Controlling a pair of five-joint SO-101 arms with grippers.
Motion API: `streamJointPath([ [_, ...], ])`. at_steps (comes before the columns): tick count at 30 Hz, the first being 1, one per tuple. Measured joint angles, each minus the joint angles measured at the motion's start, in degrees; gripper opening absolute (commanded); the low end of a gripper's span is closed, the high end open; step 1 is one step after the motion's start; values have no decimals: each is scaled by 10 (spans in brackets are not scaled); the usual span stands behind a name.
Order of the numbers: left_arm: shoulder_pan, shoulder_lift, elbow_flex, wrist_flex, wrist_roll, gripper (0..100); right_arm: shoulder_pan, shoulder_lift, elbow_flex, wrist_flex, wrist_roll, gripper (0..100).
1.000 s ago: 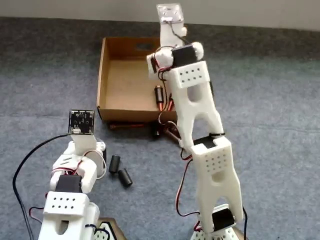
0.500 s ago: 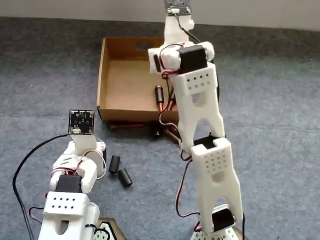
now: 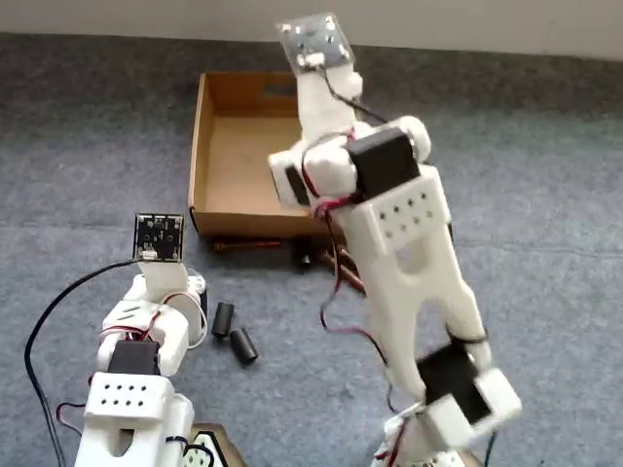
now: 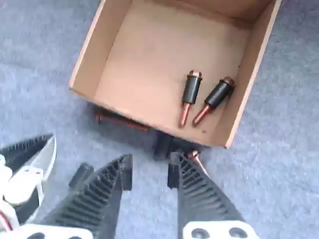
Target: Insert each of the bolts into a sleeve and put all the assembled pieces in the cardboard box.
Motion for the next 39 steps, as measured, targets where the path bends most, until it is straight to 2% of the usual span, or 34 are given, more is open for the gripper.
streamJointPath([
  [4,-49,0,-5,0,-1,9,-18,-142,214,-83,25,119],
  [9,-144,0,-37,9,-1,9,-50,-287,527,-252,46,119],
  [13,-157,0,-68,47,-1,9,-99,-345,747,-382,47,122],
  [16,-159,0,-76,53,-1,9,-131,-346,847,-454,47,122],
  [22,-173,0,-78,53,-1,9,-185,-273,885,-542,46,124],
  [32,-190,0,-78,53,-1,9,-251,-202,840,-556,22,124],
  [39,-190,0,-78,53,-1,9,-258,-202,813,-577,22,124],
])
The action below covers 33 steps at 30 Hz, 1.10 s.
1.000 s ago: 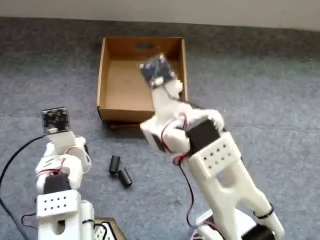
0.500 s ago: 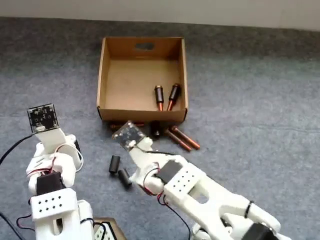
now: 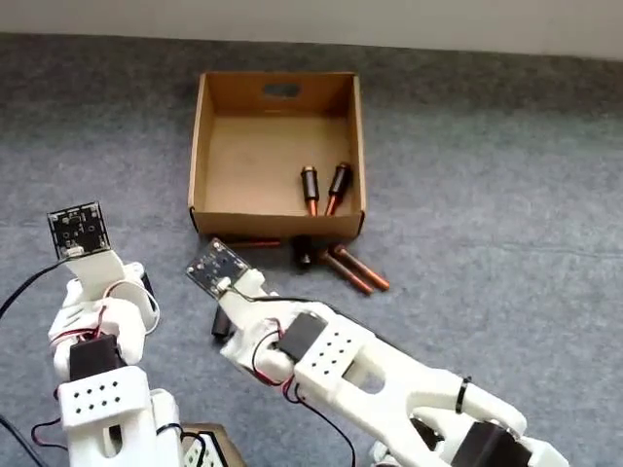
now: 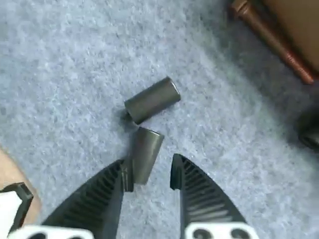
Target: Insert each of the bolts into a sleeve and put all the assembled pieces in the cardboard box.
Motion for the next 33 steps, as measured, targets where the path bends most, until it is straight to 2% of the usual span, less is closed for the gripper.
streamJointPath([
  [15,0,0,0,0,0,9,-9,135,-1,-63,0,119],
  [16,0,0,0,0,0,9,-10,135,-1,-64,0,110],
  [19,0,0,0,0,0,9,-5,137,-1,-64,0,0],
  [26,0,0,0,0,0,9,91,135,-4,-57,0,6],
  [33,21,0,0,0,0,9,184,-2,16,58,17,8],
])
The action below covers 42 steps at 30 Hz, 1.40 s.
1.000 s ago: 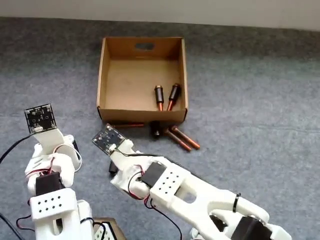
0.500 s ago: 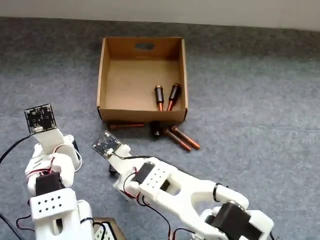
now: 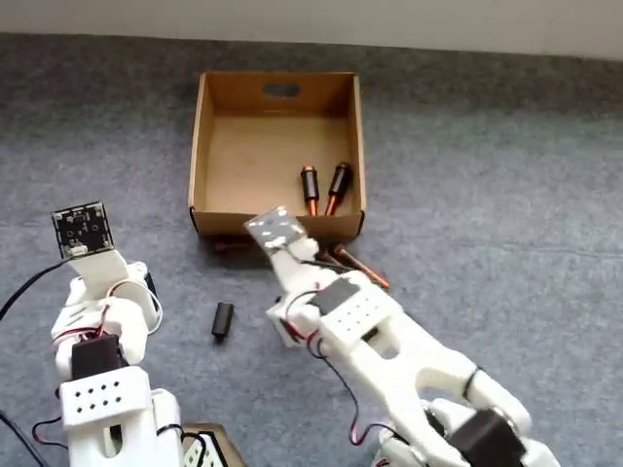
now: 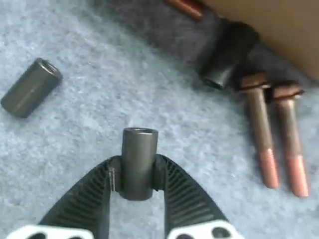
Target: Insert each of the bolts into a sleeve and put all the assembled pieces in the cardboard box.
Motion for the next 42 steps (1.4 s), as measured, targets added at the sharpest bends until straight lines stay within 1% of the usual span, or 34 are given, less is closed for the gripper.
streamJointPath([
  [3,9,0,0,0,0,9,43,-56,31,30,28,14],
  [5,11,0,0,0,0,9,64,-69,56,35,34,55],
  [7,11,0,0,0,0,9,69,-69,79,37,35,101],
  [8,11,0,0,0,0,9,71,-69,88,38,35,107],
  [14,11,0,0,0,0,9,75,-18,96,36,39,104],
  [22,11,0,0,0,0,9,76,54,95,-14,39,101],
  [23,11,0,0,0,0,9,76,55,95,-14,39,89],
  [25,11,0,0,0,0,9,76,57,94,-14,39,1],
  [29,11,0,0,0,0,10,92,51,94,-17,39,6],
  [33,26,1,-11,14,-4,11,118,-25,98,-17,39,6],
  [36,62,11,-66,80,-31,11,152,-134,97,20,42,6],
  [38,91,40,-109,116,-46,11,183,-216,98,55,58,6],
  [40,120,90,-153,128,-62,11,218,-303,97,83,66,6],
  [42,154,155,-199,135,-92,16,254,-386,97,106,67,6],
])
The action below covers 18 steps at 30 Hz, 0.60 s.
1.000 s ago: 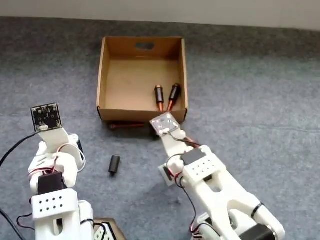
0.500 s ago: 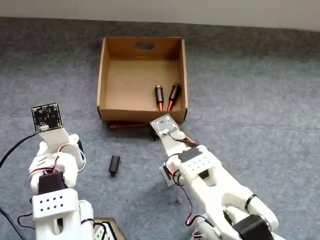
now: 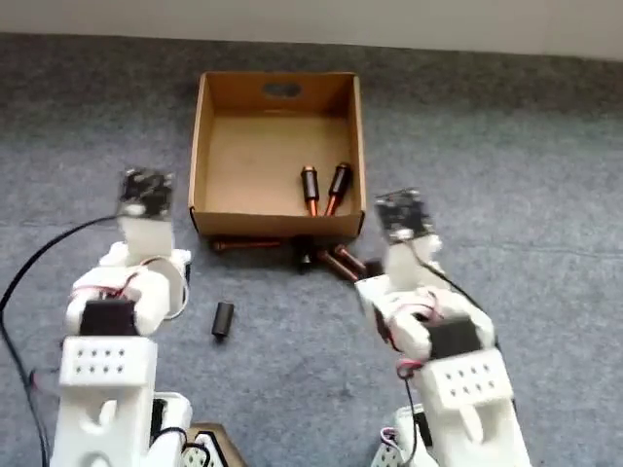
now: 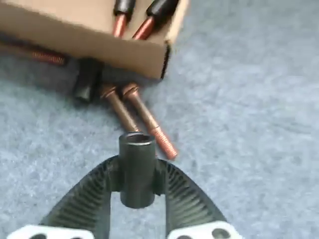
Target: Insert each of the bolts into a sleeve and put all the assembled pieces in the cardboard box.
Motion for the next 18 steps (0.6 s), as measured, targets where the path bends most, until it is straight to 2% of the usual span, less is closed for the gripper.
streamJointPath([
  [4,103,151,-96,39,-29,101,53,-126,10,29,1,6],
  [7,185,254,-156,55,-32,171,102,-161,16,29,-17,6],
  [10,246,331,-202,47,-24,201,159,-168,16,29,-48,6],
  [13,284,394,-235,10,39,204,194,-172,30,26,-57,6],
  [18,320,485,-269,-80,212,204,207,-173,73,2,-59,6],
])
